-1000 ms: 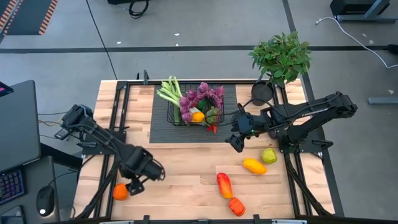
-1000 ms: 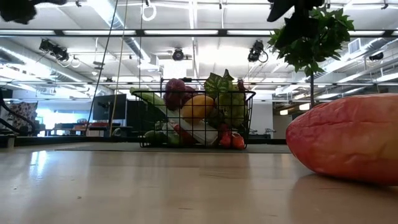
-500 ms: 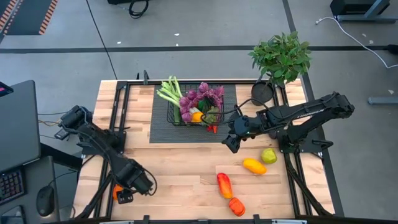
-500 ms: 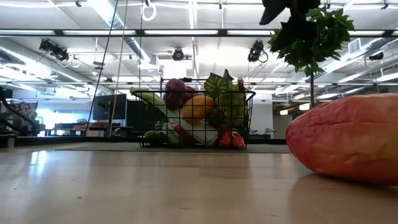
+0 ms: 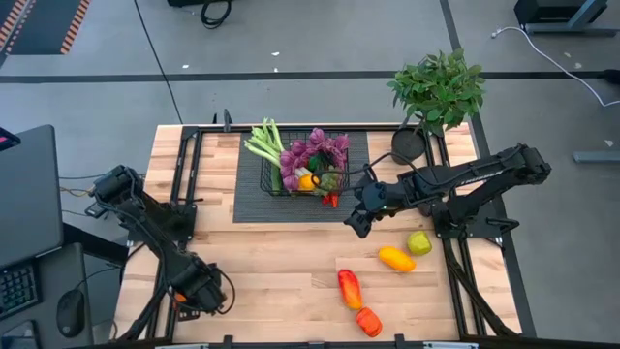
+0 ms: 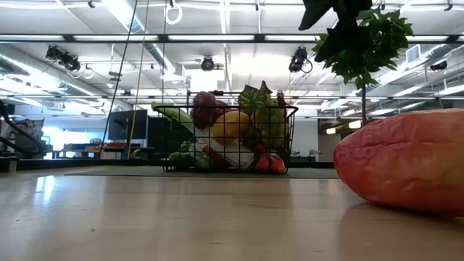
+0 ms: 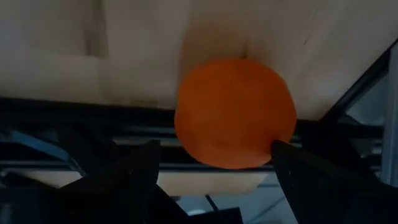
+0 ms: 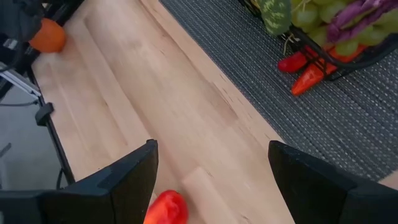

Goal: Build produce basket
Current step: Put the orange into the wire basket

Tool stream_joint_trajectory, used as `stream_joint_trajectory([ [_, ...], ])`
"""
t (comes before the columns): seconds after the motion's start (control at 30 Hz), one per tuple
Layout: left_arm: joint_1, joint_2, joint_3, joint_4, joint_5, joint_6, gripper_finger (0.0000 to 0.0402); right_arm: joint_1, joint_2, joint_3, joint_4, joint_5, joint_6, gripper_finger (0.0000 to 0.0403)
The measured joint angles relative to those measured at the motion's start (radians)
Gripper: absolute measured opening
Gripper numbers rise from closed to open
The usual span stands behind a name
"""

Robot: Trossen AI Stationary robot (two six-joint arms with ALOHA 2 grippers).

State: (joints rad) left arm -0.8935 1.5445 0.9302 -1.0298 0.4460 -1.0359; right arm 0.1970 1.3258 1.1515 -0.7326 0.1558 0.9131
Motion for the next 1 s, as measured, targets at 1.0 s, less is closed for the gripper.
stream_joint_trajectory([
  [1.0, 0.083, 0.002, -0.075, 0.287, 0.067, -0.112, 0.0244, -0.004, -0.001, 0.0, -0.021, 0.0, -0.051, 0.0307],
])
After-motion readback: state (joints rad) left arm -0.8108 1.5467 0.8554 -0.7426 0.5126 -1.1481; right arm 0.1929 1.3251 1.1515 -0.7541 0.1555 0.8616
